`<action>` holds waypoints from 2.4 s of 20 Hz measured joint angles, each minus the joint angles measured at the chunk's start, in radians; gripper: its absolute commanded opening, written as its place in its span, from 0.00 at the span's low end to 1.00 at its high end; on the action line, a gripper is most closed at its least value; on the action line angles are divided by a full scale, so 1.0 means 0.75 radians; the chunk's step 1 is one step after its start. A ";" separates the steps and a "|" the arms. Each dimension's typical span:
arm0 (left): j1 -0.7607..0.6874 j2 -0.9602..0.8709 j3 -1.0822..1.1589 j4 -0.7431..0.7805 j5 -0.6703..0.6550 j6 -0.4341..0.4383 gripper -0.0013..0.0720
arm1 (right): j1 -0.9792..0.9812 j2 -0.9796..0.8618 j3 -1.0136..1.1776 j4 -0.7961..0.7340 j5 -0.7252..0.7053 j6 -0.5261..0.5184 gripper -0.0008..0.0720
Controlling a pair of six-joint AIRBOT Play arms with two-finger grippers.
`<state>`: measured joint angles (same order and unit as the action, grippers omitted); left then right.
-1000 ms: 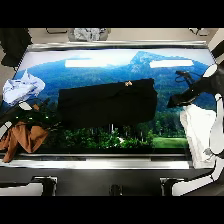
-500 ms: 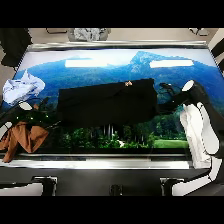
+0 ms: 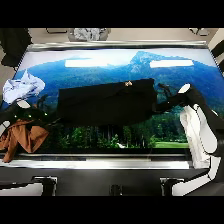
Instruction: Fold the shirts.
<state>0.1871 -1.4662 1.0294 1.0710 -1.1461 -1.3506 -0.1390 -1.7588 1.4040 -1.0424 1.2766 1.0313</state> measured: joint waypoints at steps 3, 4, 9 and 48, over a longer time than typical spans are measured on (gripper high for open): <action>0.003 0.110 0.190 0.031 -0.011 0.006 0.05 | 0.000 0.133 0.122 -0.004 -0.012 -0.101 0.06; 0.004 0.167 0.289 0.047 -0.015 0.005 0.06 | 0.001 0.202 0.190 -0.013 -0.024 -0.135 0.06; 0.005 0.483 0.921 0.103 -0.006 -0.085 0.06 | -0.001 0.700 0.637 -0.239 -0.191 -0.235 0.06; 0.036 -0.341 0.789 0.115 -0.192 -0.041 0.74 | -0.074 -0.113 0.644 -0.029 -0.073 0.038 0.78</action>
<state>0.2138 -1.7222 1.6211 1.1572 -1.2900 -1.3815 -0.1944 -1.8439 1.8870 -1.0641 1.2217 1.0599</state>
